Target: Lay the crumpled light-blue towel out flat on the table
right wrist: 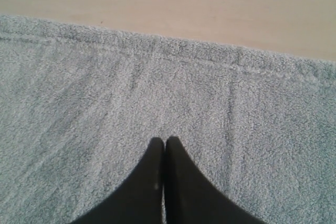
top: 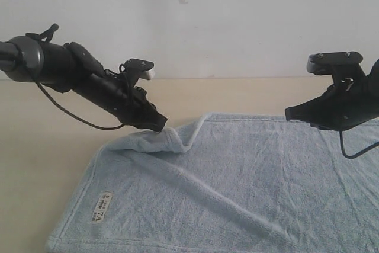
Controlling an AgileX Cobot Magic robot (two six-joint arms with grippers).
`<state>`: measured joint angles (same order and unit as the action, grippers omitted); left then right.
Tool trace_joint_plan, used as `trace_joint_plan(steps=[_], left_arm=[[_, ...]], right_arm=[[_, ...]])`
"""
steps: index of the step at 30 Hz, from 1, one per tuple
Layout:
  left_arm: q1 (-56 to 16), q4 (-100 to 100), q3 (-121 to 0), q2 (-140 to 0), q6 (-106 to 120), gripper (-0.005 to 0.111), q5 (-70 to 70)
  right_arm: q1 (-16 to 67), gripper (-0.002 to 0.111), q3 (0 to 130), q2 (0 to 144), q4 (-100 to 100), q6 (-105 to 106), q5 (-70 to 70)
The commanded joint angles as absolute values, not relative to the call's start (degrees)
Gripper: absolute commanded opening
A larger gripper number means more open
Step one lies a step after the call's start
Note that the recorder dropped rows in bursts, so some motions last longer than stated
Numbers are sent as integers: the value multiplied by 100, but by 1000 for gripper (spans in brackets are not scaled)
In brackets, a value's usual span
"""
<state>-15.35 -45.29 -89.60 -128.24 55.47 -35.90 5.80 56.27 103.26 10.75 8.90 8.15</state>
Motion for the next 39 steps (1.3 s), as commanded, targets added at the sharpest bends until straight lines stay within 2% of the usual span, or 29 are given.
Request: trace_joint_plan(steps=[1,3,5,9,11,14,16,20,22,39], left_arm=[[-1525,-4516,-8999,-12597,5491,5,-3705],[-1525,-4542,-8999,-12561,5633,9,-3893],[-1575,-4811,-8999,-12553,5906,21,-4074],[-1732,-4723,-8999,-12633,6182,61,-3778],[-1734,-4443,-8999,-12750,5893,69,-3405],[-1708,-3985,-8999,-12930,5526,66,-3138],[-1661,-3904,-8999,-12977,5463,57,-3154],[-1660,-3891,-8999,-12934,5463,19,-3301],[-1660,-3891,-8999,-12853,5476,4,-3310],[-1226,-3570,-8999,-12226,4161,4,-2824]], right_arm=[[587,0,5600,10255,1059,899,819],[587,0,5600,10255,1059,899,807],[587,0,5600,10255,1059,899,807],[587,0,5600,10255,1059,899,850],[587,0,5600,10255,1059,899,881],[587,0,5600,10255,1059,899,903],[587,0,5600,10255,1059,899,903],[587,0,5600,10255,1059,899,860],[587,0,5600,10255,1059,895,852],[587,0,5600,10255,1059,755,848]])
